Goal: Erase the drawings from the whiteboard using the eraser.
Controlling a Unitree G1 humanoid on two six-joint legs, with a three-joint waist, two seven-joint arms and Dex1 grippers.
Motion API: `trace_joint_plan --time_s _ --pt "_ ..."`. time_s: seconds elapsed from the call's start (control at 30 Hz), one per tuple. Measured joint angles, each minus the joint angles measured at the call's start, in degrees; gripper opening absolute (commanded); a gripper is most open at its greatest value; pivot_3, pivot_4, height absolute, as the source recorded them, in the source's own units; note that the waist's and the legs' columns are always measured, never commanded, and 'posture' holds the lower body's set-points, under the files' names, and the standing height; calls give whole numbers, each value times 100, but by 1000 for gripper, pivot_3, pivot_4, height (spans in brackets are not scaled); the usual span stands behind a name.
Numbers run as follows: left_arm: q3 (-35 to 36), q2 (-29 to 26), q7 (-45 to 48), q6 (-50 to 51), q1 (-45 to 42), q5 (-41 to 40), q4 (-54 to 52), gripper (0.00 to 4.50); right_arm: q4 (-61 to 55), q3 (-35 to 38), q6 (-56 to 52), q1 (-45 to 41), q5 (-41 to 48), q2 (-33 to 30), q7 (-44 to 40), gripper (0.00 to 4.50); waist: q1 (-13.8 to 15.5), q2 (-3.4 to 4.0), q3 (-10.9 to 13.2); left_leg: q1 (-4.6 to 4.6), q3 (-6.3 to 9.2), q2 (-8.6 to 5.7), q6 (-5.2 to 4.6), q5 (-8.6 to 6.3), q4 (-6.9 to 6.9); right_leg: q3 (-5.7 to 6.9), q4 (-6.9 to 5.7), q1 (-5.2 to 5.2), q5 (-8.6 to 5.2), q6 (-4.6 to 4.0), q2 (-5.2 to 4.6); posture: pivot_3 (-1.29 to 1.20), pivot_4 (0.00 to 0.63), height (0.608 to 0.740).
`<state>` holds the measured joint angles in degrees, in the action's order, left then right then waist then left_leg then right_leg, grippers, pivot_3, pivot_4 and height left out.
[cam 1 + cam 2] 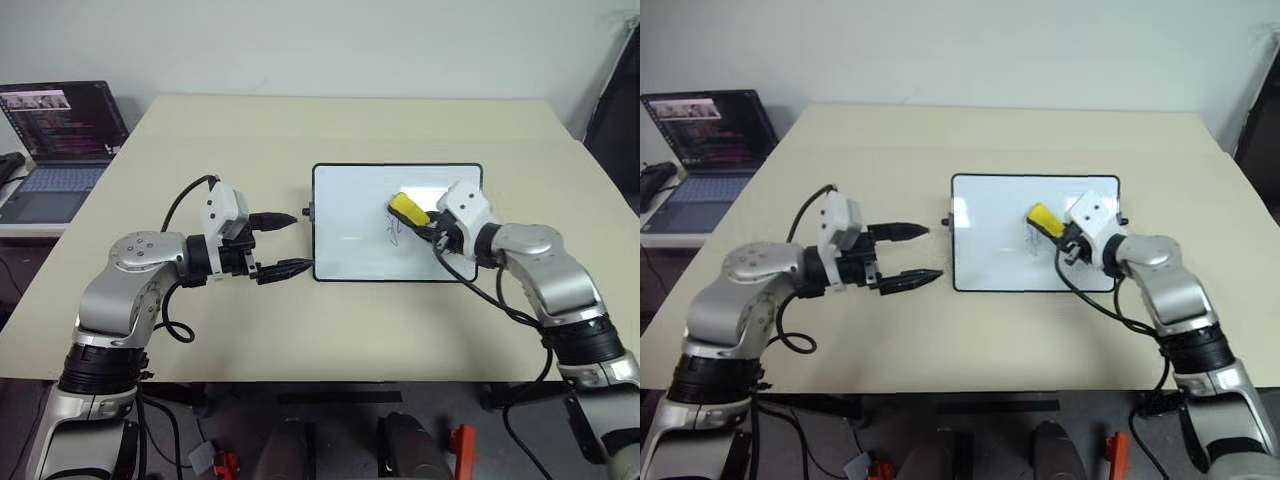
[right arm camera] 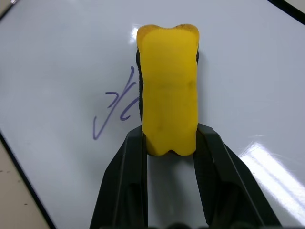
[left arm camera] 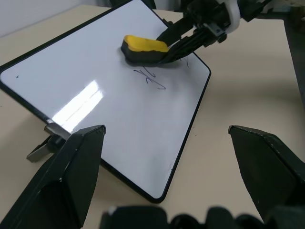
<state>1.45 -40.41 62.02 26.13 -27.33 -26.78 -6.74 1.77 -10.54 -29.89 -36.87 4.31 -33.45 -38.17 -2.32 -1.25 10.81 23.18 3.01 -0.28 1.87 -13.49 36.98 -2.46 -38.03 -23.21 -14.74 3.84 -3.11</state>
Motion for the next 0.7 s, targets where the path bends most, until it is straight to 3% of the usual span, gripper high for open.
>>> trace_joint_plan --time_s 0.27,0.5,0.7 --pt "1 -2 -10 7 16 -2 -6 4500 121 -410 185 -70 -448 49 -150 976 -44 -5 -4 -43 1 1 -2 1 1 -2 0 46 0 0 2 0 150 740" --pt "3 -4 -9 4 14 -2 -3 4500 -311 -1011 175 419 -693 -159 -748 976 -46 -6 -5 -81 7 1 -2 1 3 3 10 93 -2 2 2 0 150 740" --pt "1 8 1 -17 -35 5 50 4500 -216 -1046 188 352 -796 -196 -773 975 -42 -7 -5 -83 8 1 -3 5 5 3 7 94 0 4 2 0 150 740"
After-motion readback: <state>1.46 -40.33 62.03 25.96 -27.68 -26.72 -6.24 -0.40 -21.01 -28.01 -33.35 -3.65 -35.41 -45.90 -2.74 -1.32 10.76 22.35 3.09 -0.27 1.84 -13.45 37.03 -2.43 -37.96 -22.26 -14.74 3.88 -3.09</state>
